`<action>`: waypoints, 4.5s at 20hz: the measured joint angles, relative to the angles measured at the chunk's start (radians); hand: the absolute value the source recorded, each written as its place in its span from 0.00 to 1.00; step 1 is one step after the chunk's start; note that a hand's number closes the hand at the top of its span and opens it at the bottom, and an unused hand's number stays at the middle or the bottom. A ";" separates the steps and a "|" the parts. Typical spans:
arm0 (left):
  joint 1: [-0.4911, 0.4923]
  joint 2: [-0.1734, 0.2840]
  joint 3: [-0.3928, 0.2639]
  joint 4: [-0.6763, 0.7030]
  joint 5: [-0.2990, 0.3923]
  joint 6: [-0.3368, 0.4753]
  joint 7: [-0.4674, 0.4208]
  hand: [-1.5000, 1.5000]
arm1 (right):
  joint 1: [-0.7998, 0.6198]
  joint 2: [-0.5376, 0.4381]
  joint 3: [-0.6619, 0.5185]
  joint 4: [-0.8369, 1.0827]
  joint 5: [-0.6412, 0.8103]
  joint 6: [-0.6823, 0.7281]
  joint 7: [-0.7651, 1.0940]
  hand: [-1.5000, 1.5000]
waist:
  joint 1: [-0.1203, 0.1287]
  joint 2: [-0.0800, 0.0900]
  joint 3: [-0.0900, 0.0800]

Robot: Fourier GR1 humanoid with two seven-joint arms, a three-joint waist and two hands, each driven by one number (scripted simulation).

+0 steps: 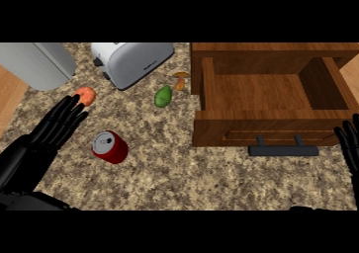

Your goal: Pick up the can, place it into the drawer and close the drawer

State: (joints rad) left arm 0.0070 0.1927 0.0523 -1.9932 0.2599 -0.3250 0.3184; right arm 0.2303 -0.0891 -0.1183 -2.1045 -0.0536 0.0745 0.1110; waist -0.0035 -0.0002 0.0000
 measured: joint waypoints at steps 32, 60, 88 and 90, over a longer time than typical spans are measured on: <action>-0.053 -0.019 0.069 0.579 -0.253 -0.059 -0.494 0.00 | 0.014 0.033 -0.100 0.072 -0.007 0.112 -0.096 0.00 | 0.000 0.000 0.000; -0.249 0.039 0.125 1.196 -0.368 -0.045 -0.861 0.00 | 0.031 0.067 -0.101 -0.009 0.011 0.125 -0.044 0.00 | -0.002 0.000 0.000; -0.431 -0.031 0.090 1.401 -0.387 0.007 -0.910 1.00 | 0.055 0.071 -0.124 -0.054 -0.032 0.151 -0.028 0.00 | -0.005 0.001 0.000; -0.427 -0.044 0.082 1.371 -0.380 0.000 -0.889 1.00 | 0.042 0.062 -0.147 -0.032 -0.042 0.155 -0.036 0.00 | -0.003 0.000 0.000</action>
State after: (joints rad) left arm -0.4202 0.1484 0.1338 -0.6218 -0.1204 -0.3246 -0.5709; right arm 0.2726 -0.0272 -0.2651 -2.1368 -0.0953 0.2291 0.0749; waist -0.0064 -0.0001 -0.0002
